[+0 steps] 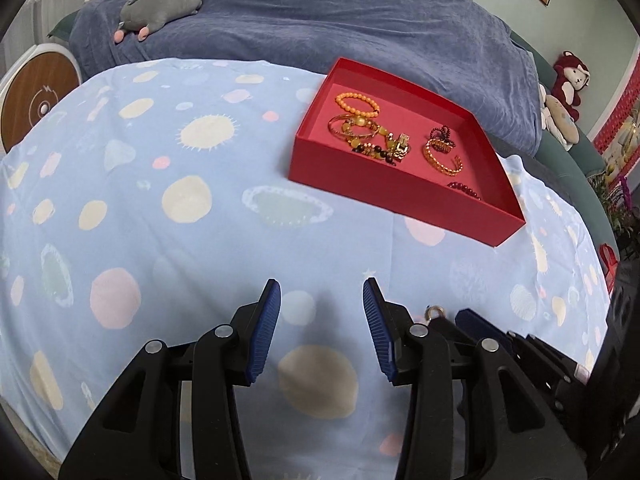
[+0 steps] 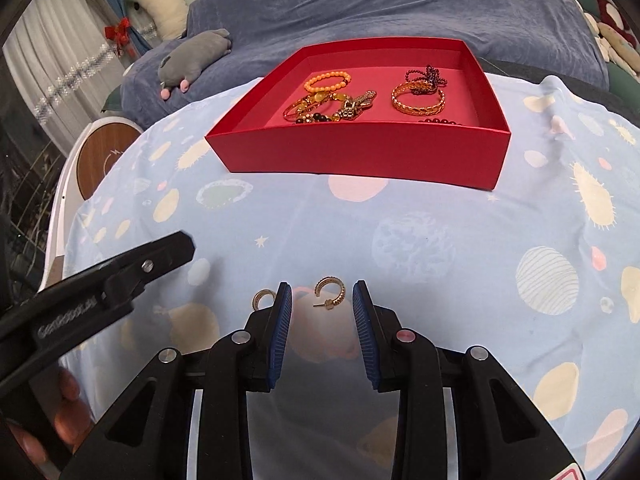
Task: Organize jewelry
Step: 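Move the right tool to the gold hoop earrings and grasp one, then grasp the remaining gold hoop earring with the left tool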
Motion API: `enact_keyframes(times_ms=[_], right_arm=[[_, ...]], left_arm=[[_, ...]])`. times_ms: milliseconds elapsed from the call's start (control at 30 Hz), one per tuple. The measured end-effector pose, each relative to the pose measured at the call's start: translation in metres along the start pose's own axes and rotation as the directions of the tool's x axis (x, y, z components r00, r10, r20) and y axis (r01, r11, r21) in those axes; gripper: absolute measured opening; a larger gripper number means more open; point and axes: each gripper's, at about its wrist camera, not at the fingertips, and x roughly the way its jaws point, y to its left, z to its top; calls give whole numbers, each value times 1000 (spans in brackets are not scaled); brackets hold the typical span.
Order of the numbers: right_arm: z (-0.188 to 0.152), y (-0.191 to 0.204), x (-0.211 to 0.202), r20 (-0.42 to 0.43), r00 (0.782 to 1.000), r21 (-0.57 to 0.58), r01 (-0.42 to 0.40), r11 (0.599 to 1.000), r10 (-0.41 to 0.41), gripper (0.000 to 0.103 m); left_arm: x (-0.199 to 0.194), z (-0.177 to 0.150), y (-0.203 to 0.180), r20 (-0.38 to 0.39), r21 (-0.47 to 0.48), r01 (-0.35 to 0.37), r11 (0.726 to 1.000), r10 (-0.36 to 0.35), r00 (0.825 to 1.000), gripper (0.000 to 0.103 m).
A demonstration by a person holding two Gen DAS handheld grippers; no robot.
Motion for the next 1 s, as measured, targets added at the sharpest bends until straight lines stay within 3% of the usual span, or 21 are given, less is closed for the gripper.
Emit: enact_keyframes(times_ms=[200,333,500,1000], right_arm=[[0,7,9,-1,999,-36,40,999,-40,28],[1,12,12,1,997,-74,77,994,-77,16],[0,10,9,-5,997,-78,79,994,-79,16],[-21,-32,-36,12,996,62,82,995,-83,16]], left_arm=[[3,-13,6,-24,-5,-9,1000,9,1000,41],[2,-14,4,-23,0,-8,1000,8,1000,41],[3,-16,-1,-27,18,-5,1000,5,1000,41],[21,-27,-43,-59,78,34,996,-30,998,47]])
